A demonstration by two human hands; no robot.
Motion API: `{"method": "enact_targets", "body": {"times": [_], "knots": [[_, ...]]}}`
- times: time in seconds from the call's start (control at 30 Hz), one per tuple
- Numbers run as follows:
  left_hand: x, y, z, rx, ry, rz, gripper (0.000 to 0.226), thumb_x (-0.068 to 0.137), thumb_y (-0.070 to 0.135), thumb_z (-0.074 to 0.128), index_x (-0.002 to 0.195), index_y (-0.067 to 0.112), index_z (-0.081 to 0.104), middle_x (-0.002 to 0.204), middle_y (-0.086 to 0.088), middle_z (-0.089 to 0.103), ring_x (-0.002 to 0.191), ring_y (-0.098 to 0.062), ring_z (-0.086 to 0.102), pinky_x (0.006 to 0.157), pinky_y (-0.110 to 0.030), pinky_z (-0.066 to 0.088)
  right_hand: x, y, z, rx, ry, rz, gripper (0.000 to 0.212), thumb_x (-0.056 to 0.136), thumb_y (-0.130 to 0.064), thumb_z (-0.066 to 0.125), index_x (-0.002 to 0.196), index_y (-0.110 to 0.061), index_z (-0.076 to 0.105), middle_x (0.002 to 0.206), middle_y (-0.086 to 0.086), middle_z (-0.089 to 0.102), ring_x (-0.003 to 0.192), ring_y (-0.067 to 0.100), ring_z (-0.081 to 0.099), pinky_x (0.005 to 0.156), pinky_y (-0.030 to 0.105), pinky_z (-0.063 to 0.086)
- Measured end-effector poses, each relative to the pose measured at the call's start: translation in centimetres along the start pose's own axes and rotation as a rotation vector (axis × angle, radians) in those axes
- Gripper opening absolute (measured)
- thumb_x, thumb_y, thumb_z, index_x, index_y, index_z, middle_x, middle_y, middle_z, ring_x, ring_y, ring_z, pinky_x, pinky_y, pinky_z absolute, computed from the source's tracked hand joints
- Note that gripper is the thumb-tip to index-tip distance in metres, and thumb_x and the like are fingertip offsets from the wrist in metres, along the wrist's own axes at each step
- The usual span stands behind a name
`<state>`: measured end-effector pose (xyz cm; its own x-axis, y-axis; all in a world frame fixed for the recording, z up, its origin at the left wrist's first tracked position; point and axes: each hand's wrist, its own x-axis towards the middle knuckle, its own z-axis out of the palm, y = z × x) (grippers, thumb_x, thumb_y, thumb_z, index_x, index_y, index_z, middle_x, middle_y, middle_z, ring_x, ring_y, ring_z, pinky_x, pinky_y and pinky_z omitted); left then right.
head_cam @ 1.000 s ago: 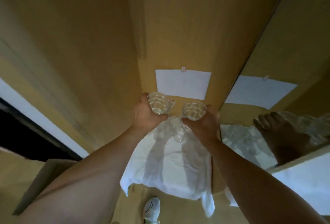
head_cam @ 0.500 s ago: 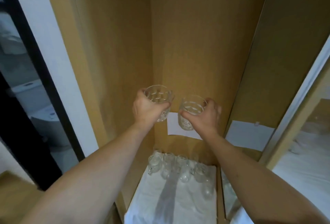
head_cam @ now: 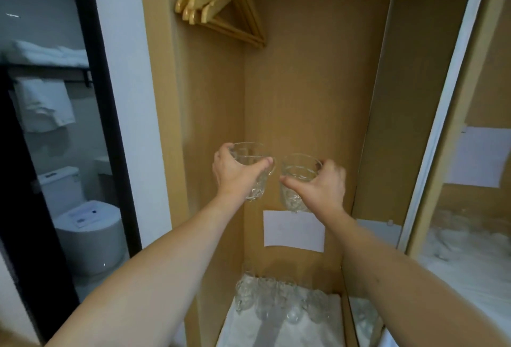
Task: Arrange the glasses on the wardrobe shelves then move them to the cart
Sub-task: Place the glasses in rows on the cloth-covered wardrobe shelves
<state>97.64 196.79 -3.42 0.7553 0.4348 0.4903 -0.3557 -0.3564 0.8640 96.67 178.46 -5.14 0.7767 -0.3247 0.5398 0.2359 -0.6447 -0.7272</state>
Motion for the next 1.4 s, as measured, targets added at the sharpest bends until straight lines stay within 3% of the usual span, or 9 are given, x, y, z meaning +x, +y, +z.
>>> {"method": "enact_targets", "body": {"times": [0.2, 0.4, 0.63, 1.03, 1.33, 1.4], "knots": [[-1.1, 0.8, -3.5, -0.039, -0.079, 0.025, 0.097, 0.057, 0.052, 0.093, 0.136, 0.018, 0.048, 0.130, 0.001, 0.047, 0.127, -0.021, 0.046, 0.110, -0.040, 0.041, -3.1, -3.0, -2.0, -0.060, 0.050, -0.021, 0.101, 0.050, -0.074, 0.079, 0.127, -0.013, 0.055, 0.121, -0.001, 0.059, 0.121, 0.021, 0.045, 0.100, 0.046, 0.047], [-3.6, 1.2, -5.7, -0.104, -0.190, 0.029, 0.110, 0.041, 0.069, 0.079, 0.135, 0.022, 0.048, 0.128, 0.006, 0.045, 0.125, -0.018, 0.046, 0.109, -0.039, 0.042, -7.2, -4.0, -4.5, -0.143, 0.085, 0.031, 0.107, 0.049, -0.081, 0.073, 0.130, -0.014, 0.053, 0.124, -0.001, 0.058, 0.124, 0.022, 0.043, 0.102, 0.046, 0.045], [-8.0, 1.8, -5.1, -0.169, -0.315, 0.007, 0.108, 0.040, 0.071, 0.080, 0.133, 0.026, 0.048, 0.127, 0.009, 0.044, 0.123, -0.015, 0.048, 0.102, -0.032, 0.043, -11.5, -3.2, -8.9, -0.225, 0.161, 0.096, 0.101, 0.051, -0.079, 0.074, 0.128, -0.018, 0.052, 0.123, -0.003, 0.057, 0.123, 0.020, 0.042, 0.103, 0.045, 0.044], [-17.0, 8.0, 0.3, -0.197, -0.475, 0.051, 0.107, 0.042, 0.071, 0.077, 0.134, 0.026, 0.046, 0.124, 0.008, 0.042, 0.121, -0.018, 0.047, 0.106, -0.042, 0.046, -15.1, 2.7, -20.0, -0.299, 0.279, 0.208, 0.104, 0.045, -0.084, 0.070, 0.123, -0.019, 0.054, 0.120, -0.005, 0.057, 0.122, 0.020, 0.041, 0.101, 0.045, 0.045], [-25.6, 13.3, 8.3, -0.264, -0.518, -0.016, 0.111, 0.041, 0.072, 0.079, 0.135, 0.025, 0.045, 0.127, 0.007, 0.041, 0.115, -0.014, 0.049, 0.100, -0.036, 0.048, -14.9, 10.2, -30.2, -0.302, 0.232, 0.227, 0.101, 0.043, -0.082, 0.071, 0.121, -0.021, 0.052, 0.116, -0.010, 0.055, 0.121, 0.016, 0.038, 0.103, 0.042, 0.044], [-27.4, 14.4, 9.9, -0.283, -0.525, -0.029, 0.101, 0.041, 0.070, 0.080, 0.126, 0.028, 0.048, 0.126, 0.007, 0.044, 0.112, -0.013, 0.052, 0.097, -0.034, 0.048, -14.7, 11.9, -32.4, -0.300, 0.221, 0.220, 0.101, 0.043, -0.083, 0.070, 0.121, -0.021, 0.052, 0.116, -0.010, 0.056, 0.120, 0.016, 0.039, 0.102, 0.041, 0.043]]}}
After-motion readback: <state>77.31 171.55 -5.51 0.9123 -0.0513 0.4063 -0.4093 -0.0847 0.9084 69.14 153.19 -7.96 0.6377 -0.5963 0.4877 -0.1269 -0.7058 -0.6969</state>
